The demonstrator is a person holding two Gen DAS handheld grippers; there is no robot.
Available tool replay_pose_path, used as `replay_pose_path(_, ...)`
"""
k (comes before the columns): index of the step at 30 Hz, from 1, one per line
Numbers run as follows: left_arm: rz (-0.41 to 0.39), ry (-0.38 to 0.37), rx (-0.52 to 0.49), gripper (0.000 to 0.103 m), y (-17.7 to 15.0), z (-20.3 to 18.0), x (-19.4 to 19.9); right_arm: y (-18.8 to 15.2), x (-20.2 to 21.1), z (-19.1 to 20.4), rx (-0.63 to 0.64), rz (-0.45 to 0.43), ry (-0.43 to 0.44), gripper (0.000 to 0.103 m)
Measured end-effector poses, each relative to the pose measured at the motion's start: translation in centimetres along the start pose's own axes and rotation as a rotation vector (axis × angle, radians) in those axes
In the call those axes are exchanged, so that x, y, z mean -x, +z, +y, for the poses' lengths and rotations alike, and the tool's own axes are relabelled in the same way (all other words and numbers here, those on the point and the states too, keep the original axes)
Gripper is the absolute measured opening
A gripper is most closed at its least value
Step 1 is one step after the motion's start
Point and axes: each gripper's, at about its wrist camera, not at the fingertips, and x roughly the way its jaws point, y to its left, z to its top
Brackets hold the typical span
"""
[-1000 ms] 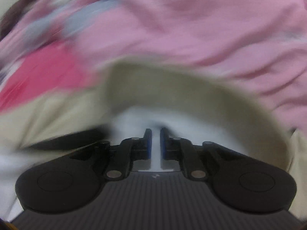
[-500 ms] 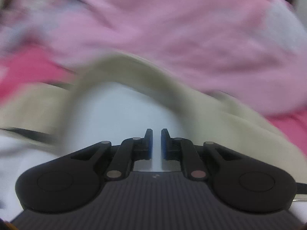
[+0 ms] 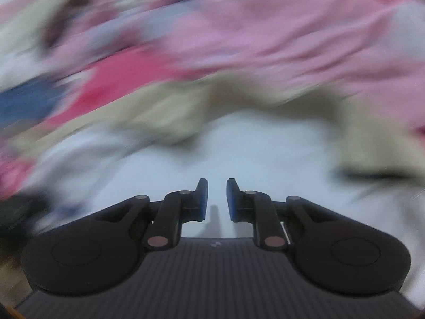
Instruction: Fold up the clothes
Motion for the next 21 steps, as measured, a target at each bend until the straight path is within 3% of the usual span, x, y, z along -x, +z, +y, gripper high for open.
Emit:
replay_pose_path(3,0.001,0.001,-0.001,0.042,0.0,0.0,0.1,-3.0,-1.6,2.5,0.041,0.118,0.182,0.014)
replay_pose_path(6,0.001,0.001,-0.001,0.042,-0.1,0.0,0.1,-4.2,-3.7,0.9,-0.003,0.189,0.192,0.004)
replay_pose_path(7,0.002,0.001,-0.001,0.042,-0.1,0.0,0.1,-4.2,-3.2,-0.1,0.019,0.168,0.181,0.003)
replay_pose_path(10,0.004,0.003,-0.003,0.042,-0.1,0.0,0.1,-4.5,-0.3,-3.7,0.085,0.109,-0.123,0.001)
replay_pose_path(12,0.006,0.006,-0.005,0.042,-0.1,-0.1,0.1,-4.5,1.3,-6.7,-0.004,0.076,-0.192,0.0)
replay_pose_path(14,0.008,0.009,-0.008,0.042,0.0,-0.2,0.1,-4.7,1.6,-8.1,0.078,0.101,-0.449,0.0)
replay_pose_path(17,0.012,0.015,-0.013,0.042,0.0,-0.3,0.0,-4.8,2.4,-9.6,-0.006,0.061,-0.413,0.0)
replay_pose_path(19,0.015,0.02,-0.019,0.042,0.0,-0.4,0.0,-4.5,2.4,-7.6,0.033,0.038,-0.464,0.003)
replay_pose_path(20,0.016,0.023,-0.022,0.042,0.0,-0.4,0.0,-4.2,2.5,-6.0,0.065,0.008,-0.457,0.006)
replay_pose_path(21,0.017,0.026,-0.025,0.042,0.0,-0.5,0.0,-4.0,2.8,-4.9,0.093,-0.023,-0.395,0.006)
